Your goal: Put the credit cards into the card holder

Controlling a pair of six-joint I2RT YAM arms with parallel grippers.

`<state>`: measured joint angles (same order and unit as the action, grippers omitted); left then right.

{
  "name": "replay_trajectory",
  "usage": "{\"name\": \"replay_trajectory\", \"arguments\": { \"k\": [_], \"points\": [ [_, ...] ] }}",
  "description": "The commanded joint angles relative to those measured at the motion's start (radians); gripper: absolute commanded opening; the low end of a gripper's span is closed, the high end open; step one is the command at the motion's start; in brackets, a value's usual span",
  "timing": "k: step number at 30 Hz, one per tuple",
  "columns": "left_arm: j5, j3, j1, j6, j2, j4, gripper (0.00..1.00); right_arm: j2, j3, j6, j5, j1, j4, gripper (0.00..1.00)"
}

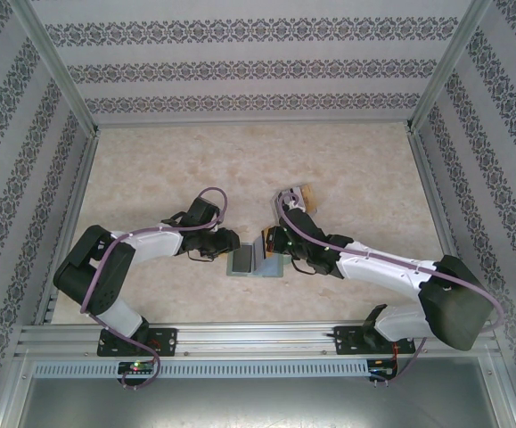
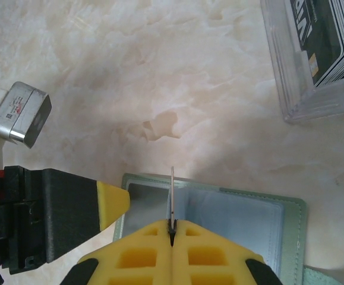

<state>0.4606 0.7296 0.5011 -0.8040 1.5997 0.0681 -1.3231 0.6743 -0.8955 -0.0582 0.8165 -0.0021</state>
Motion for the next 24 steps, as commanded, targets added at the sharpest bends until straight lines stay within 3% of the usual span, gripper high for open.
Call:
{"name": "replay_trajectory", "arguments": {
  "k": [1, 24],
  "points": [
    [-0.038, -0.019, -0.007, 0.008, -0.034, 0.030, 0.42, -0.015, 0.025, -0.013, 0.020, 0.013, 0.008, 0.00],
    [-0.093, -0.038, -0.007, 0.012, -0.115, 0.054, 0.44, -0.058, 0.052, -0.026, 0.035, 0.016, -0.016, 0.00]
  ]
}}
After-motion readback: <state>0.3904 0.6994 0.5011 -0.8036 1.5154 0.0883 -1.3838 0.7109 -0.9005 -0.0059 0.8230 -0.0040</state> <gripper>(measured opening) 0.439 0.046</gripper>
